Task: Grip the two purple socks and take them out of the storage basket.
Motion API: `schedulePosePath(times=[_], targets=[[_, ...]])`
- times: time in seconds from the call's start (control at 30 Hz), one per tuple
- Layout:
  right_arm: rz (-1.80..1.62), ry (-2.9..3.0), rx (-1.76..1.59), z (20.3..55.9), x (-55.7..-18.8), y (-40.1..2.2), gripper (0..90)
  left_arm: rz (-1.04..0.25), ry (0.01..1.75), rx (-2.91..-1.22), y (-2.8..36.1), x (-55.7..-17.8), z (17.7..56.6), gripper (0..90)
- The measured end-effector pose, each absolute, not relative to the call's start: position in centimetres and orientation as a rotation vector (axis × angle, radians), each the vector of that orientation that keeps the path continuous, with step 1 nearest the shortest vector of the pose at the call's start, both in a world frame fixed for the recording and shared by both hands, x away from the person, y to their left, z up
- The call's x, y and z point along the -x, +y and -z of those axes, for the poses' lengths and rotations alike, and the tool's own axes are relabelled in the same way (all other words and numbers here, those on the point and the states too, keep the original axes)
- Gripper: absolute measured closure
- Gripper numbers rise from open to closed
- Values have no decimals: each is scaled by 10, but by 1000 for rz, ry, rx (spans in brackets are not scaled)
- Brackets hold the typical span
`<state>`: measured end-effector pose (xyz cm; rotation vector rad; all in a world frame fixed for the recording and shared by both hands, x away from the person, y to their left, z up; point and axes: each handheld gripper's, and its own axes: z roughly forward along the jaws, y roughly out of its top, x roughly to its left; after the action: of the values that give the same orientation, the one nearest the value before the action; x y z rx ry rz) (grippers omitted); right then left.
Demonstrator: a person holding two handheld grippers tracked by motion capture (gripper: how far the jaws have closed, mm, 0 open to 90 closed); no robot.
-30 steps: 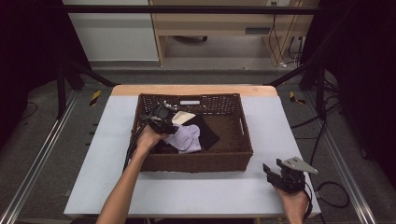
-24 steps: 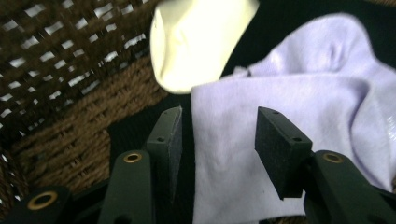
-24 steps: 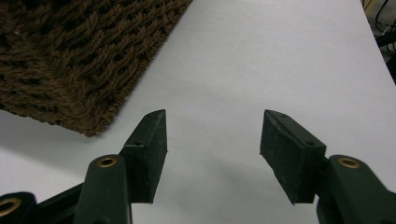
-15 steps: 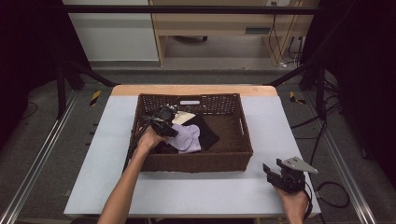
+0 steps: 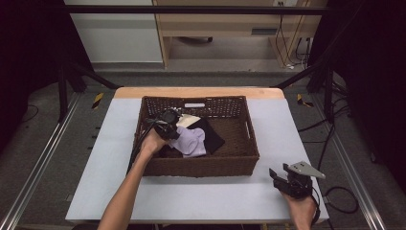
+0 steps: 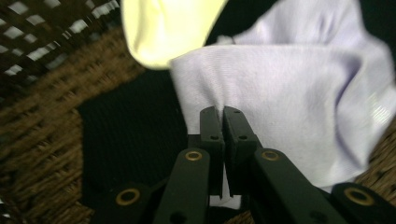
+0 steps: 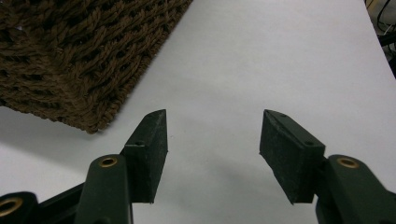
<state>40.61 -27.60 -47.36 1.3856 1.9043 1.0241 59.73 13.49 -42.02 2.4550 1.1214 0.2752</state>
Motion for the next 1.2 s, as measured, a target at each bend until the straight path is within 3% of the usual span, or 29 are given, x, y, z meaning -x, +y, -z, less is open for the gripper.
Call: schedulePosePath(times=[0.47, 0.9, 1.2], targets=[[-1027, 1898, -1384, 472, -406, -278, 429, -559, 909, -2055, 152, -552, 354, 869], [-1036, 1877, -1388, 470, -405, -280, 428, -655, 806, -1780, 169, -505, 312, 868], [-1045, 1868, -1390, 469, -403, -280, 439, -653, 759, -1723, 174, -477, 298, 868]])
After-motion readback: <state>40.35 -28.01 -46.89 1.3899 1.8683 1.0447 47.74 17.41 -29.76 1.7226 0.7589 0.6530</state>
